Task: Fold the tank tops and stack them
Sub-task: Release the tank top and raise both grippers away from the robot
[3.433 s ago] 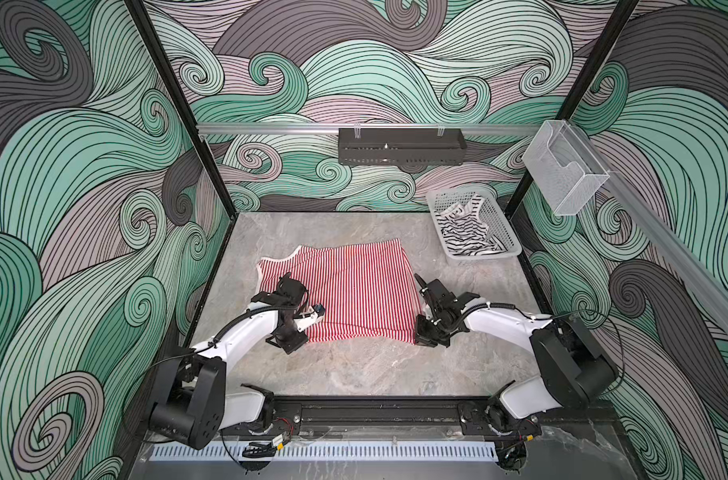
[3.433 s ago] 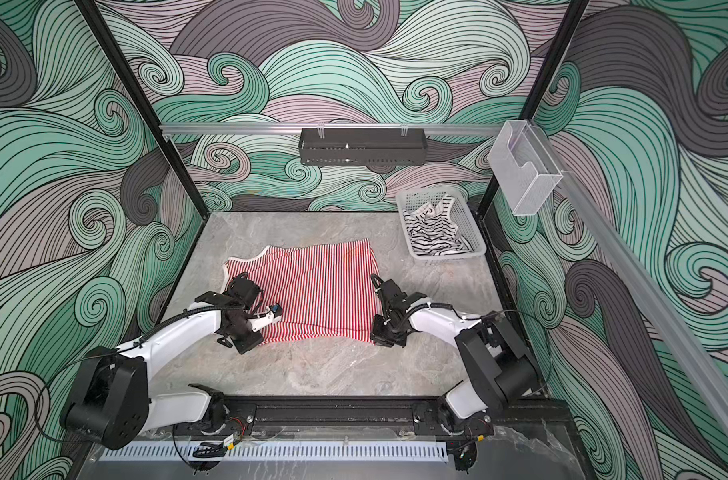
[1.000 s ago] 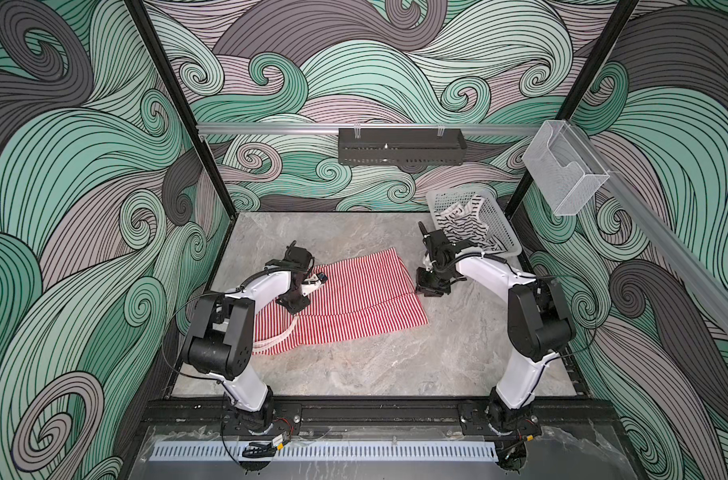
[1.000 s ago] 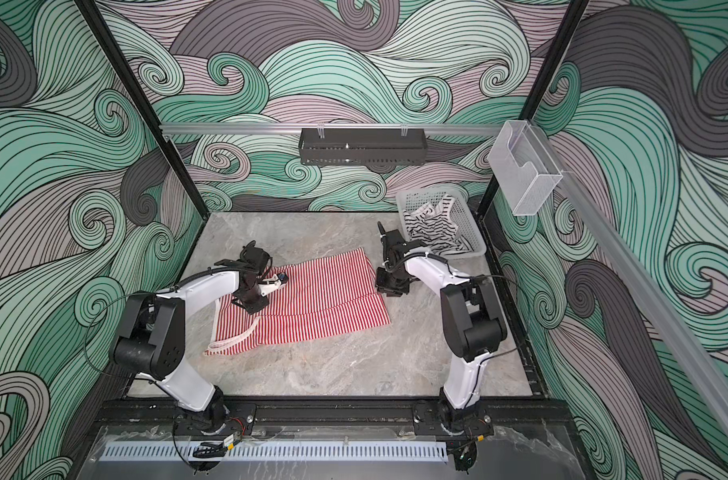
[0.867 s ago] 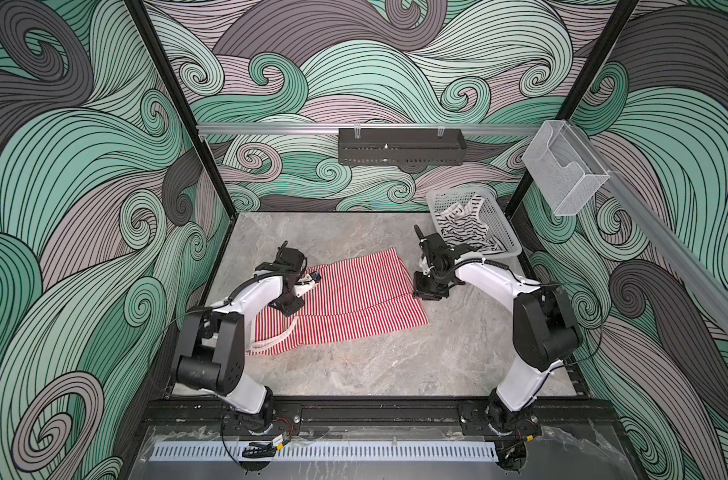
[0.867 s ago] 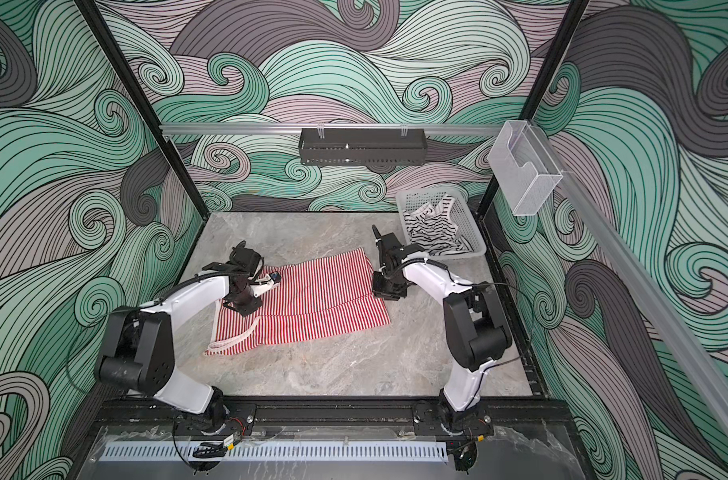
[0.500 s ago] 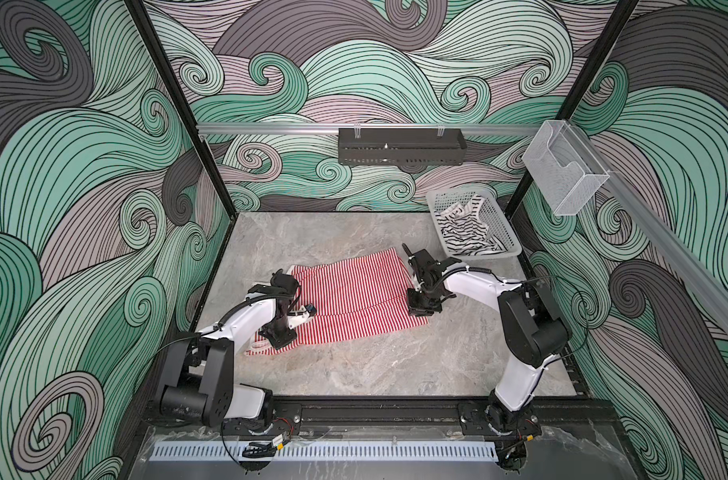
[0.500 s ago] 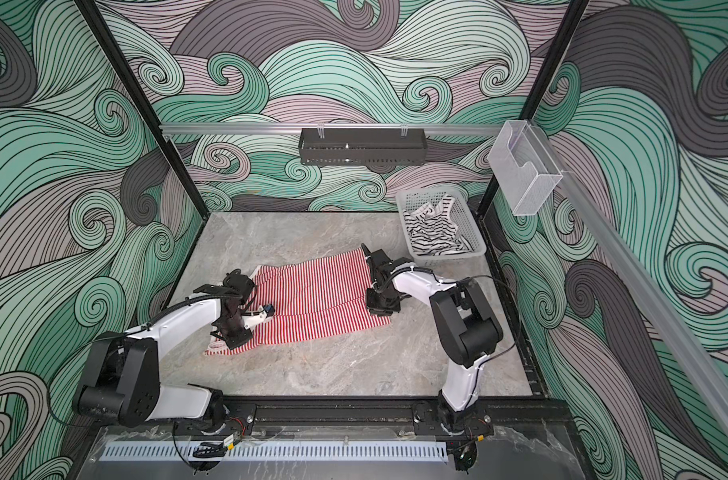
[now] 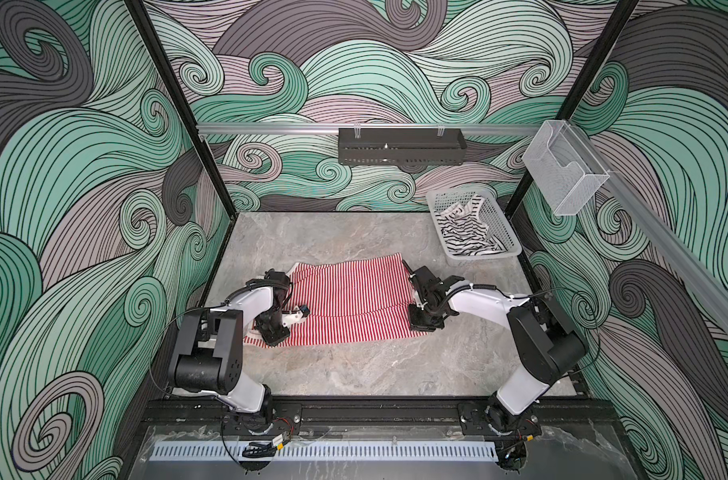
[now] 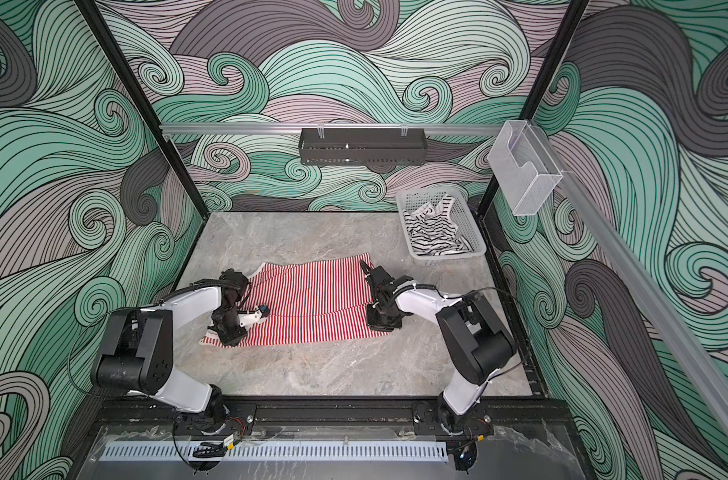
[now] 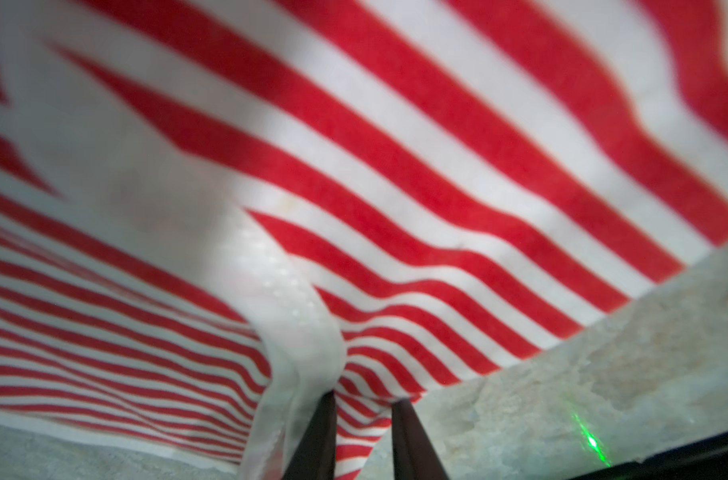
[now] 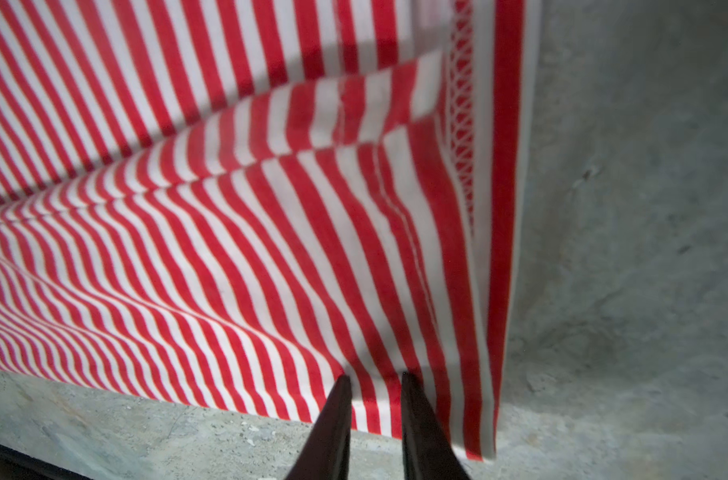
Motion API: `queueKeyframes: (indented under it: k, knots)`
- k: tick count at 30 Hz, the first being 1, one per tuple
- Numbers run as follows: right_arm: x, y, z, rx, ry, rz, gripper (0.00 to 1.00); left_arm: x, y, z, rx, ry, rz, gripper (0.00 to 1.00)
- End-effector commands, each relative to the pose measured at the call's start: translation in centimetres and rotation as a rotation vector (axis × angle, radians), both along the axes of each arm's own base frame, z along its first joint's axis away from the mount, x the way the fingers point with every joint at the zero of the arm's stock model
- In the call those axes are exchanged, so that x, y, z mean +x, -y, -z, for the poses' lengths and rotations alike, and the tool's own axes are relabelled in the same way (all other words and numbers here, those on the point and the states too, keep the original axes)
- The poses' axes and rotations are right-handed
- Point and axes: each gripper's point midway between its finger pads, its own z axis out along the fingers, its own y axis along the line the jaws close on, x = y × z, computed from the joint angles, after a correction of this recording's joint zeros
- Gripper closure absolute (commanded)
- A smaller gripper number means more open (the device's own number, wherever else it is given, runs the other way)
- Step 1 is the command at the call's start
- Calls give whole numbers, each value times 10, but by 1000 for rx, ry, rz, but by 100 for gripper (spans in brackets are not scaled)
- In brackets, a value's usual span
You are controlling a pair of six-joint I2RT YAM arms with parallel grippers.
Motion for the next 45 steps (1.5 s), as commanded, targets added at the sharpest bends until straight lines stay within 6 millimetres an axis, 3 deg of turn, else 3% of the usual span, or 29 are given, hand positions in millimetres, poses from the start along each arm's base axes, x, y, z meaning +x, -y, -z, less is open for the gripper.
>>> queueKeyframes:
  k: [1, 7, 12, 16, 21, 26, 28, 31, 34, 40, 45]
  knots:
    - [-63, 35, 35, -146, -190, 36, 75, -10, 0, 9, -32, -64, 60, 76]
    - [-90, 15, 23, -126, -195, 0, 75, -23, 1, 3, -52, -125, 103, 77]
    - [-99, 9, 11, -151, -191, -42, 74, -13, -1, -9, -49, -82, 100, 77]
    - [-82, 15, -10, -187, -122, -62, 69, -5, 0, -25, -72, -48, 88, 76]
    - [-68, 24, -20, -187, -107, -50, 68, -2, -18, -24, -12, -31, 101, 76]
    - [-38, 16, -44, -119, -34, -32, 64, 7, -8, -47, -82, 21, 61, 75]
    - [-14, 14, -56, -98, 6, -12, 58, 29, 0, -61, -129, 112, 7, 71]
    - [22, 12, -65, -74, 41, 18, 56, 67, 15, -78, -216, 211, -91, 60]
    - [65, 10, -68, -53, 74, 53, 55, 113, 25, -90, -284, 274, -228, 57]
    - [150, 11, -48, -9, 84, 160, 55, 192, 48, -84, -434, 249, -401, 56]
    - [194, 16, -32, 9, 83, 229, 59, 241, 57, -71, -501, 236, -503, 55]
